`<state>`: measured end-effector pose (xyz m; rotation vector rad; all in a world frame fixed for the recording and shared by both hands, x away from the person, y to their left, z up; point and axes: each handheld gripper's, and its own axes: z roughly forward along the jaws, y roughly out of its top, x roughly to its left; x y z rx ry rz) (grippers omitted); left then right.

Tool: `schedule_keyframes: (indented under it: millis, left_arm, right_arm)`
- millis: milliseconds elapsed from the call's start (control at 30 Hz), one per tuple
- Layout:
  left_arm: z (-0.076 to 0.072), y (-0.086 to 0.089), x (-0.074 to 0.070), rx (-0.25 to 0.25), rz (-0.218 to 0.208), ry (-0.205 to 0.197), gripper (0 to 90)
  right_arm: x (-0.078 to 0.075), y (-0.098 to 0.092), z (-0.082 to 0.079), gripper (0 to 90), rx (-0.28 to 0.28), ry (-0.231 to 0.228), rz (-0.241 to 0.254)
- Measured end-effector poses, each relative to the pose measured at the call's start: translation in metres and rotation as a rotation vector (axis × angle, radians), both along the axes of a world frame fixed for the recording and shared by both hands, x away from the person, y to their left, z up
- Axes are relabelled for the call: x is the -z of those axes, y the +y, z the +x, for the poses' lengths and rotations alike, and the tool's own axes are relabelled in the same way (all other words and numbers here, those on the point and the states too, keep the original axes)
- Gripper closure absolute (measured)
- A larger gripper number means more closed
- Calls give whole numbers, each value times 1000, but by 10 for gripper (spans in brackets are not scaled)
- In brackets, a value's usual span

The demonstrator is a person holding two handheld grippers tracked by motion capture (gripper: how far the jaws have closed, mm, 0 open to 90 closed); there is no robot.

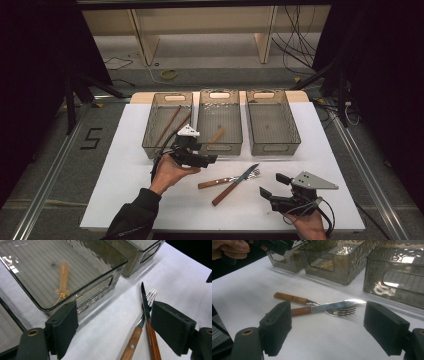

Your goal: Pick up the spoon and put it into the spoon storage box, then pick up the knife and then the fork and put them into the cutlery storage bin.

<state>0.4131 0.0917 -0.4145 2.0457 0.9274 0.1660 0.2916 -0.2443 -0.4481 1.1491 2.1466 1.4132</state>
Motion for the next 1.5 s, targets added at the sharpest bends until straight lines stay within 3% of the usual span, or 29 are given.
schedule_keyframes:
  millis: [367,1000,1367,1500]
  left_arm:
    - [-13,2,3,-2,4,-13,205]
    - [-32,-1,25,16,45,25,167]
    - [-43,-10,34,42,92,55,175]
    - [-47,-17,38,65,130,62,187]
  right_arm:
    - [1,-2,0,233,5,1,4]
    - [2,-2,2,233,0,8,0]
    - [2,1,3,233,-5,6,-1]
    - [2,0,3,232,-6,6,-3]
